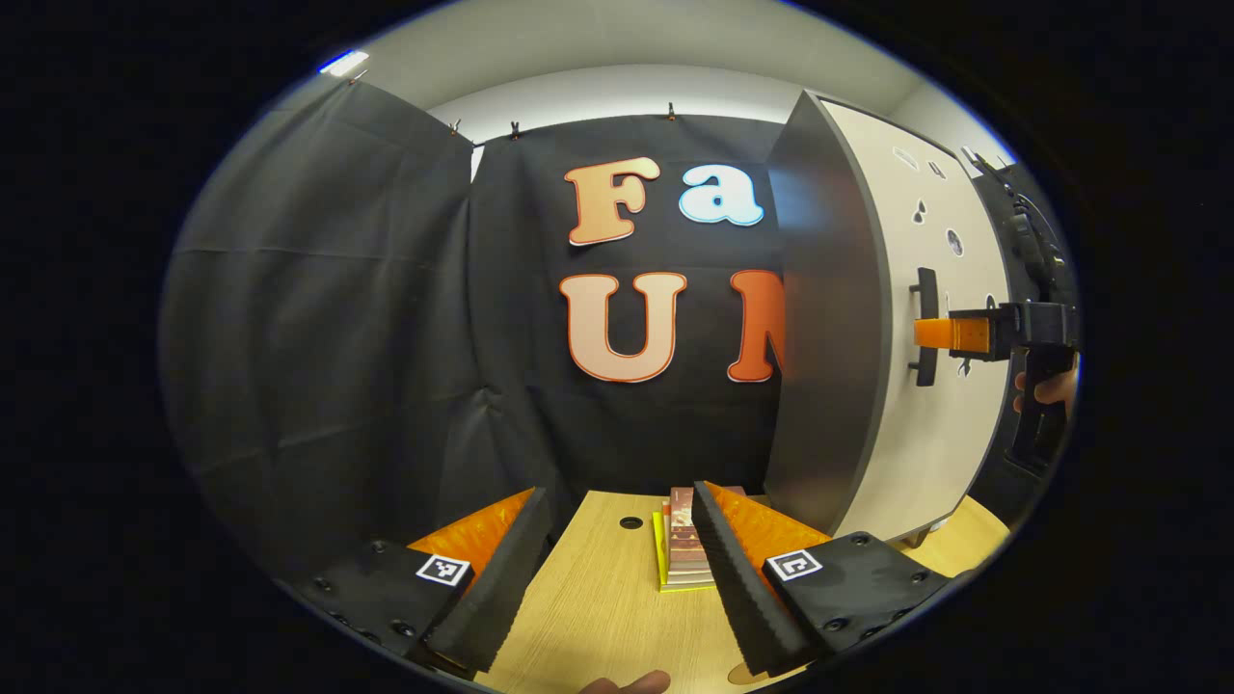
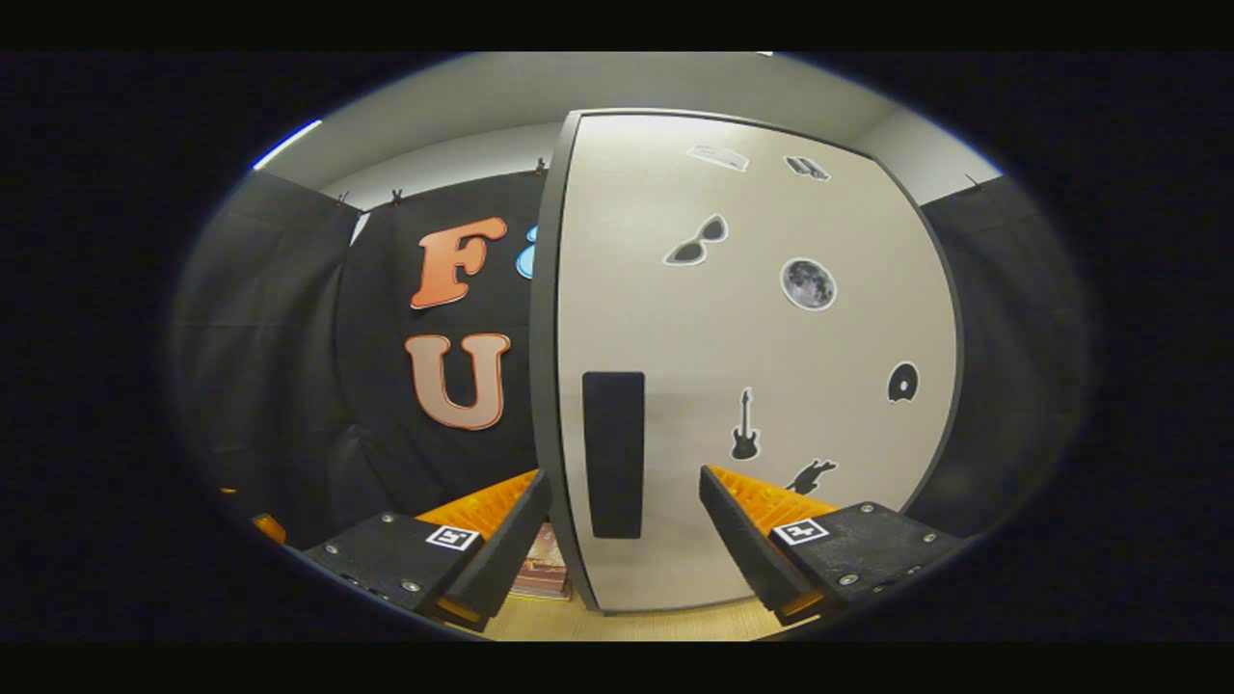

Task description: Open the cabinet door with the right hand, grasp the bottle in the cabinet with the left hand and place it on the coaster, then close the cabinet door with the right hand.

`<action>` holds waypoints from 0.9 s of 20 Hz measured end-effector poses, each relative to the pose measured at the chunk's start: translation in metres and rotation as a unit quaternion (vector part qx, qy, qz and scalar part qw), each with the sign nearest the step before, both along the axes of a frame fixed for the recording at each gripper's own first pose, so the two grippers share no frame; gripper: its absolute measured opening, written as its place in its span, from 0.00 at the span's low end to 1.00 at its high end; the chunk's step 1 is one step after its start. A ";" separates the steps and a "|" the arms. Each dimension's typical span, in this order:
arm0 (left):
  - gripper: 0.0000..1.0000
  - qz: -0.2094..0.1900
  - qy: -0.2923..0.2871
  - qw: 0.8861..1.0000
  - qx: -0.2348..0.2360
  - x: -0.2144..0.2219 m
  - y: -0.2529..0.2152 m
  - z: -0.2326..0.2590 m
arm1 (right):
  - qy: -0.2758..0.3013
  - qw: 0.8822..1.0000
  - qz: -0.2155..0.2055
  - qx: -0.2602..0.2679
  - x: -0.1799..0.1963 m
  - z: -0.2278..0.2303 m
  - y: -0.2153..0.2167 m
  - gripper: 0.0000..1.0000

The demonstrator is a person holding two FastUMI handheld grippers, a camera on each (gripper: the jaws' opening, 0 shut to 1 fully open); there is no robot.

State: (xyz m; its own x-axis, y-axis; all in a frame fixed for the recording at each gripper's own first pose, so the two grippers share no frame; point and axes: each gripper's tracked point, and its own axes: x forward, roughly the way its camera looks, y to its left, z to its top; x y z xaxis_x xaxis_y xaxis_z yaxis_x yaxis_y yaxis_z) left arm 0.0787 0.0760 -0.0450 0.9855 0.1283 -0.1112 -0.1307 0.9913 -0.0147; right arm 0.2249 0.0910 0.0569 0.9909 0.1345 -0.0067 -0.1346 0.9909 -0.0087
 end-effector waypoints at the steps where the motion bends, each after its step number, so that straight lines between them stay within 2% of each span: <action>1: 0.96 0.004 0.002 1.000 -0.001 0.001 0.006 -0.003 | 0.003 1.000 -0.002 -0.001 0.005 -0.001 0.002 1.00; 2: 0.96 0.008 0.005 1.000 -0.002 0.002 0.013 -0.005 | 0.007 1.000 -0.003 -0.002 0.008 -0.002 0.003 0.93; 6: 0.96 0.019 0.013 1.000 -0.008 0.005 0.026 -0.011 | 0.010 1.000 -0.010 -0.009 0.020 -0.007 0.006 0.81; 7: 0.95 0.014 0.019 1.000 -0.010 0.007 0.025 -0.015 | 0.012 1.000 -0.012 -0.006 0.021 -0.008 0.007 0.72; 8: 0.95 0.013 0.020 1.000 -0.011 0.007 0.025 -0.015 | 0.010 1.000 -0.017 -0.006 0.020 -0.009 0.006 0.67; 11: 0.95 0.013 0.015 1.000 -0.004 0.004 0.030 -0.014 | 0.004 1.000 -0.014 -0.010 0.018 -0.009 0.005 0.39; 18: 0.95 0.004 0.012 1.000 0.004 0.002 0.022 -0.008 | 0.019 1.000 -0.012 0.011 0.009 -0.008 0.003 0.29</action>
State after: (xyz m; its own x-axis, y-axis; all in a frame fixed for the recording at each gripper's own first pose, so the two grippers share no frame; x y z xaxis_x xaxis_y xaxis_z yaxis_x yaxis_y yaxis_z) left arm 0.0805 0.0985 -0.0531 0.9814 0.1380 -0.1334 -0.1397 0.9902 -0.0031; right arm 0.2336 0.0936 0.0484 0.9930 0.1111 -0.0409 -0.1105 0.9937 0.0172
